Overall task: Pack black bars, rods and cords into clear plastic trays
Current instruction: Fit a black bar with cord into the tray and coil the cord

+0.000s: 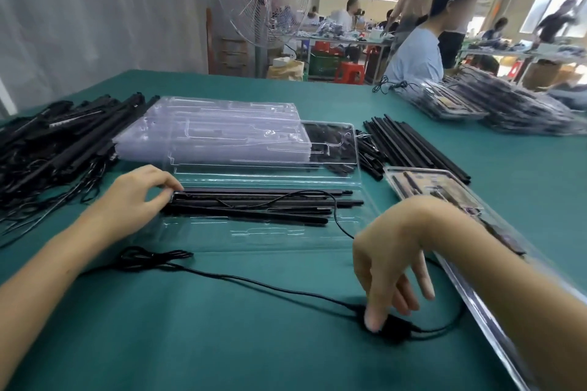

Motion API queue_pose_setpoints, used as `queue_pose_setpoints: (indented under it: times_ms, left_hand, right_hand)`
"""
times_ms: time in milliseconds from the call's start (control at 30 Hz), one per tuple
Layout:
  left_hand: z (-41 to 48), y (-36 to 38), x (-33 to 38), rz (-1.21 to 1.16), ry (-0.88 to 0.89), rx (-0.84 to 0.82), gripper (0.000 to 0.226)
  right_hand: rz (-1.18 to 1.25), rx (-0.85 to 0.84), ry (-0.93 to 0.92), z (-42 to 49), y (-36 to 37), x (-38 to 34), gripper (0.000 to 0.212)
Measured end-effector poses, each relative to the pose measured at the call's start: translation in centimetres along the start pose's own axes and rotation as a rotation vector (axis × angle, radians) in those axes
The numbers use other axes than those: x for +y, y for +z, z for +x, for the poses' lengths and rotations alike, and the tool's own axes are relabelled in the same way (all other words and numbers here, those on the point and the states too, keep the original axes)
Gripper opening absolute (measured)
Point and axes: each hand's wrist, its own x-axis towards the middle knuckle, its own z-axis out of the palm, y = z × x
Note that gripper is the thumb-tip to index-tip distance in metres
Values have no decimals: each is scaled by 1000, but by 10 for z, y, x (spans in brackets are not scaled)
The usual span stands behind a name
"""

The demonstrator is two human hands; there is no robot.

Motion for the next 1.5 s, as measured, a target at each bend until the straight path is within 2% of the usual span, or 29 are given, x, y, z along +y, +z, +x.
queue_pose_setpoints:
  times_ms: [100,333,400,500,633,733,833,933,1000,1067,1167,1267,1500]
  left_hand:
    - [-2,0,0,12,-11,-6,38]
    - [-3,2,0,19,-38,-44,32]
    - [-4,1,3,15,-32,-26,30]
    - [-4,2,9,33,5,11,24]
    - [-7,10,20,234,59,-58,15]
    - [-9,17,30,249,109,-32,14]
    - [-9,22,46,120,150,-45,13]
    - [-10,26,60,16,184,-71,12]
    - [-13,31,67,-11,205,-109,20]
    - [-16,39,71,13,205,-155,26]
    - [-19,44,73,-29,180,-158,17]
    - [-21,44,73,-55,152,-149,16]
    - [-21,45,73,-65,123,-169,17]
  right_hand:
    - [-189,43,56,10,21,-17,39]
    - [-237,224,38,16,15,-21,13]
    - [-168,281,-46,19,9,-21,11]
    - [95,411,-257,24,-4,-24,8]
    - [408,570,-428,40,-17,-36,14]
    - [341,686,-446,55,-23,-46,22]
    - [298,834,-496,65,-30,-50,24]
    - [381,932,-572,77,-32,-53,16]
    - [439,992,-616,85,-30,-57,7]
    - [457,1022,-640,92,-28,-60,6]
    - [473,1029,-649,95,-26,-58,9]
    - [356,1022,-610,91,-24,-53,8]
    - [182,975,-518,82,-22,-40,29]
